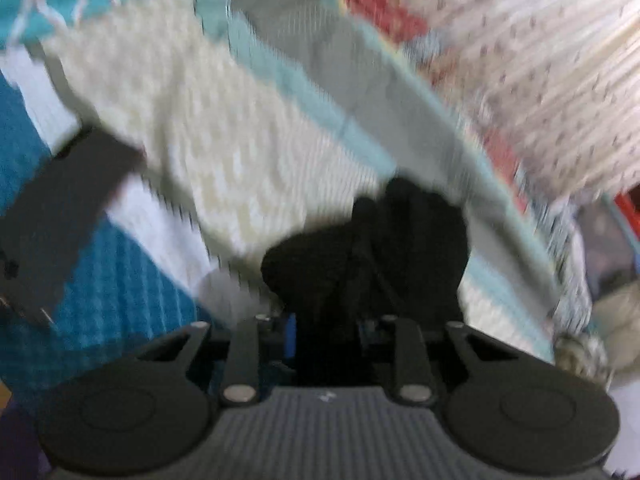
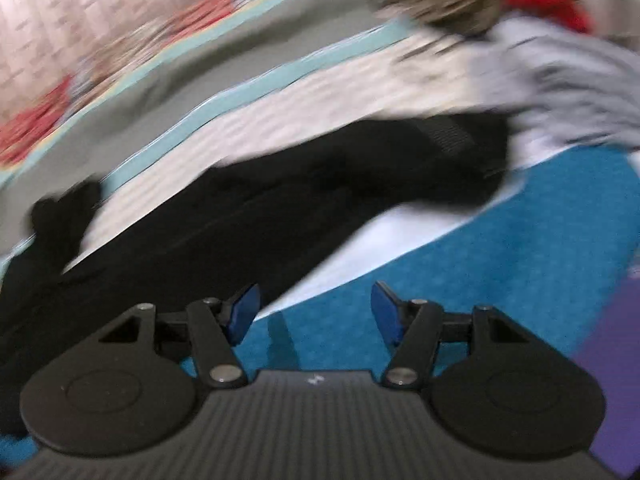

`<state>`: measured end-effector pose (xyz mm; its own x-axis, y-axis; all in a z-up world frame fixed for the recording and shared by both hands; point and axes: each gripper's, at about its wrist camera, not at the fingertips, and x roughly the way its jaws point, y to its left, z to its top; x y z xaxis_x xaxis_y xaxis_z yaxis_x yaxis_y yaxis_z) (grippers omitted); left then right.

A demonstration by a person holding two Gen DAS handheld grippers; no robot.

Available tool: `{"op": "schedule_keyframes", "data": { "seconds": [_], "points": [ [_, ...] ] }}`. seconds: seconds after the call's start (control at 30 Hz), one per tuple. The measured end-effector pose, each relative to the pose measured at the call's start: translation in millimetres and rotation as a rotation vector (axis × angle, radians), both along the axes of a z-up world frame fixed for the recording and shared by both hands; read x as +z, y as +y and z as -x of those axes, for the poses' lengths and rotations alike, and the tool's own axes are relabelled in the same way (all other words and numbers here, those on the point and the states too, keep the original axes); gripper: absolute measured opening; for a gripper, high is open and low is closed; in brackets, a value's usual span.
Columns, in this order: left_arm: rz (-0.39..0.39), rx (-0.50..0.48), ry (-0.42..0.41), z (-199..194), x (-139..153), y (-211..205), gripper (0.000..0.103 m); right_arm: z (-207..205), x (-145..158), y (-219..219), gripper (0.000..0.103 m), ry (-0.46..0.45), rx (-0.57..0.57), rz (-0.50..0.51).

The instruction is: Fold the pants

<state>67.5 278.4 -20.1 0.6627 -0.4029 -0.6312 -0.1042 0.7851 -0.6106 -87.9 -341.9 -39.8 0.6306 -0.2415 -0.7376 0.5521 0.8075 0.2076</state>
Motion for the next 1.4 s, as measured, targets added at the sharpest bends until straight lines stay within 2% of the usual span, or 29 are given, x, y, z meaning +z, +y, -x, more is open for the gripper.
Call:
{"op": "schedule_keyframes", "data": {
  "seconds": [0.1, 0.2, 0.33, 0.37, 0.4, 0.43, 0.47, 0.57, 0.67, 0.77, 0.83, 0.9, 0.97, 1.03, 1.1, 1.13, 1.17, 1.23, 1.33, 1.4],
  "points": [
    [0.004, 0.029, -0.060, 3.0, 28.7, 10.6, 0.023, 1.7, 1.8, -11.1, 0.064, 0.031, -0.002, 0.185],
    [-0.043, 0.026, -0.099, 2.3, 51.9, 6.2, 0.023, -7.3, -5.2, -6.6, 0.064, 0.085, 0.072, 0.392],
    [-0.066, 0.045, -0.073, -4.9, 54.7, 0.4, 0.023, -26.1, -25.5, -28.1, 0.061, 0.144, 0.150, 0.473],
    [-0.061, 0.054, -0.059, -5.7, 53.1, 0.1, 0.023, -30.6, -31.4, -34.9, 0.048, 0.158, 0.180, 0.486],
    [-0.057, 0.062, -0.045, -5.9, 51.4, 0.5, 0.023, -32.7, -33.2, -38.2, 0.038, 0.165, 0.211, 0.468],
    [-0.057, 0.067, -0.034, -6.3, 50.4, 2.7, 0.023, -30.4, -30.7, -42.1, 0.018, 0.160, 0.225, 0.431],
    [-0.061, 0.072, -0.028, -4.7, 49.5, 3.9, 0.023, -27.4, -18.8, -48.6, 0.012, 0.136, 0.206, 0.364],
    [-0.079, 0.081, -0.014, -1.2, 47.5, 6.0, 0.023, -14.3, 28.0, -79.2, 0.011, -0.027, 0.102, 0.176],
    [-0.077, 0.101, 0.018, -5.9, 41.1, 7.3, 0.023, -32.5, 63.7, -117.2, 0.011, -0.120, 0.034, 0.108],
    [-0.097, 0.118, 0.029, -9.3, 34.4, 1.4, 0.023, -85.6, 75.0, -137.9, 0.013, -0.130, 0.004, 0.099],
    [-0.092, 0.133, 0.041, -9.5, 31.1, -1.0, 0.023, -121.1, 63.2, -153.2, 0.014, -0.087, -0.039, 0.076],
    [-0.074, 0.146, 0.052, -7.3, 28.4, -2.1, 0.023, -134.3, 45.9, -164.7, 0.023, -0.028, -0.089, 0.062],
    [-0.084, 0.139, 0.052, -5.1, 28.0, -2.5, 0.023, -122.4, 32.8, -172.3, 0.027, -0.028, -0.125, 0.021],
    [-0.097, 0.131, 0.062, -4.9, 26.8, -1.7, 0.023, -91.0, 21.9, -174.2, 0.030, -0.078, -0.141, -0.058],
    [-0.093, 0.129, 0.079, -6.3, 24.6, -0.5, 0.023, -56.0, 13.6, -165.1, 0.045, -0.126, -0.156, -0.105],
    [-0.093, 0.129, 0.085, -7.1, 23.9, -0.7, 0.023, -40.2, 10.9, -159.0, 0.056, -0.143, -0.172, -0.111],
    [-0.095, 0.130, 0.089, -7.5, 23.4, -1.4, 0.023, -27.0, 6.7, -152.7, 0.060, -0.156, -0.184, -0.115],
    [-0.101, 0.127, 0.091, -7.7, 23.9, -3.4, 0.023, -11.6, -3.7, -144.6, 0.060, -0.160, -0.196, -0.143],
    [-0.109, 0.121, 0.083, -5.8, 28.0, -7.0, 0.023, -14.3, -21.3, -140.8, 0.060, -0.132, -0.229, -0.234],
    [-0.104, 0.121, 0.074, -2.0, 31.8, -8.6, 0.023, -24.0, -19.3, -135.4, 0.050, -0.127, -0.242, -0.226]
  ]
}}
